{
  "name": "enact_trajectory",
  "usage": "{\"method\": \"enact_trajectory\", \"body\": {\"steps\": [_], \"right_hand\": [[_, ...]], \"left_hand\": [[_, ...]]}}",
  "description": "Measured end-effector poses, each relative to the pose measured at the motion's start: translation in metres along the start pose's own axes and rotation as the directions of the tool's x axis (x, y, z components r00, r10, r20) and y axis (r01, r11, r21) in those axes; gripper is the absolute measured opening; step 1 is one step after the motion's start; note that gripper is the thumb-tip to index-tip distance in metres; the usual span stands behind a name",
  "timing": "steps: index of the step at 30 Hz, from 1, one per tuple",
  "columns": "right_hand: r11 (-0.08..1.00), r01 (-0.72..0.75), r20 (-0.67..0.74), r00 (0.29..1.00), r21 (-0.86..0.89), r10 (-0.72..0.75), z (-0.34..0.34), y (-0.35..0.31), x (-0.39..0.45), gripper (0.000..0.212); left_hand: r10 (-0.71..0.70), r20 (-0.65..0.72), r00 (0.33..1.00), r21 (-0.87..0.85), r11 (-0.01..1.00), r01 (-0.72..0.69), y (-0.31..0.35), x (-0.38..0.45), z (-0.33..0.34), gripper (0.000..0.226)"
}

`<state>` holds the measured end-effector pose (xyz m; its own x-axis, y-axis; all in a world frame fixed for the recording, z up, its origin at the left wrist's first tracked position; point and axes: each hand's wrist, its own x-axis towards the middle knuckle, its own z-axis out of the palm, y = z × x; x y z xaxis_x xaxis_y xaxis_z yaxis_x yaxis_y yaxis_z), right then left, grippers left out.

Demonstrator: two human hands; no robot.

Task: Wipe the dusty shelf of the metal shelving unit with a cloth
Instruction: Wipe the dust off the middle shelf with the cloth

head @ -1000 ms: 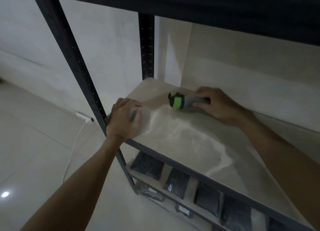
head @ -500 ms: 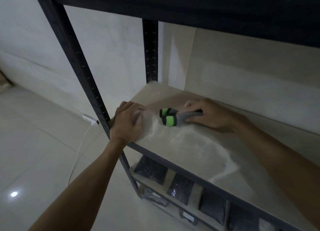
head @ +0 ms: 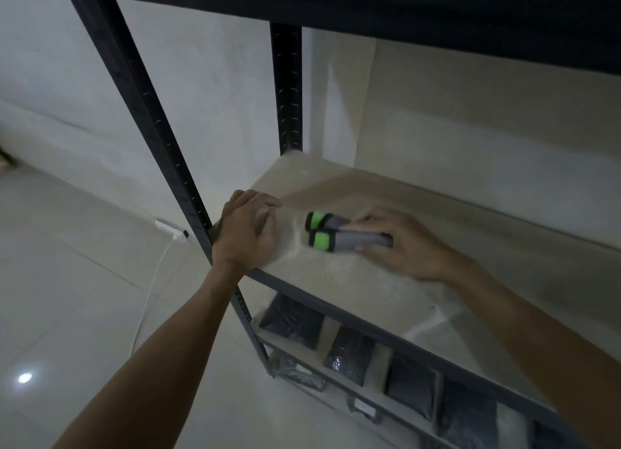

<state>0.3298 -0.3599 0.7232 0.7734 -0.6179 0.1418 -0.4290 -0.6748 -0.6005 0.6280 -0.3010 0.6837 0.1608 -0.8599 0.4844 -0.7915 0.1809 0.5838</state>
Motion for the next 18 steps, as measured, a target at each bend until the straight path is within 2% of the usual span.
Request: {"method": "enact_trajectory", "body": {"steps": [2, 4, 6, 9, 12, 15, 18], "right_hand": [[0.997, 0.071, 0.026, 0.997, 0.039, -0.072, 0.006, -0.013, -0.02, 0.041], [0.996, 0.055, 0.004, 0.998, 0.067, -0.055, -0.002, -0.02, -0.025, 0.032], [1.0, -0.015, -0.135, 0.991, 0.008, 0.016, -0.022, -0.013, -0.018, 0.021], [0.975, -0.19, -0.345, 0.928, -0.119, 0.138, -0.056, 0.028, -0.003, 0.02], [0.926, -0.296, -0.329, 0.92, -0.235, 0.211, -0.052, 0.059, -0.005, 0.029], [0.962, -0.221, -0.303, 0.939, -0.158, 0.165, -0.029, 0.05, -0.024, 0.036], [0.982, -0.161, -0.211, 0.968, -0.098, 0.138, -0.011, 0.016, -0.052, 0.033]], "left_hand": [[0.0, 0.01, 1.0, 0.013, 1.0, 0.0, -0.001, 0.0, 0.0, 0.028], [0.002, 0.013, 1.0, 0.021, 1.0, -0.003, -0.001, 0.001, -0.001, 0.027], [0.003, 0.013, 1.0, 0.023, 1.0, -0.003, -0.001, 0.001, 0.0, 0.024], [-0.012, 0.025, 1.0, 0.03, 0.999, 0.011, 0.0, 0.001, -0.001, 0.023], [-0.001, 0.036, 0.999, 0.038, 0.999, 0.0, -0.001, 0.001, -0.001, 0.024], [0.013, 0.03, 0.999, 0.039, 0.999, -0.014, 0.0, 0.0, -0.001, 0.024], [0.014, 0.029, 0.999, 0.034, 0.999, -0.015, 0.001, 0.001, -0.001, 0.025]]}}
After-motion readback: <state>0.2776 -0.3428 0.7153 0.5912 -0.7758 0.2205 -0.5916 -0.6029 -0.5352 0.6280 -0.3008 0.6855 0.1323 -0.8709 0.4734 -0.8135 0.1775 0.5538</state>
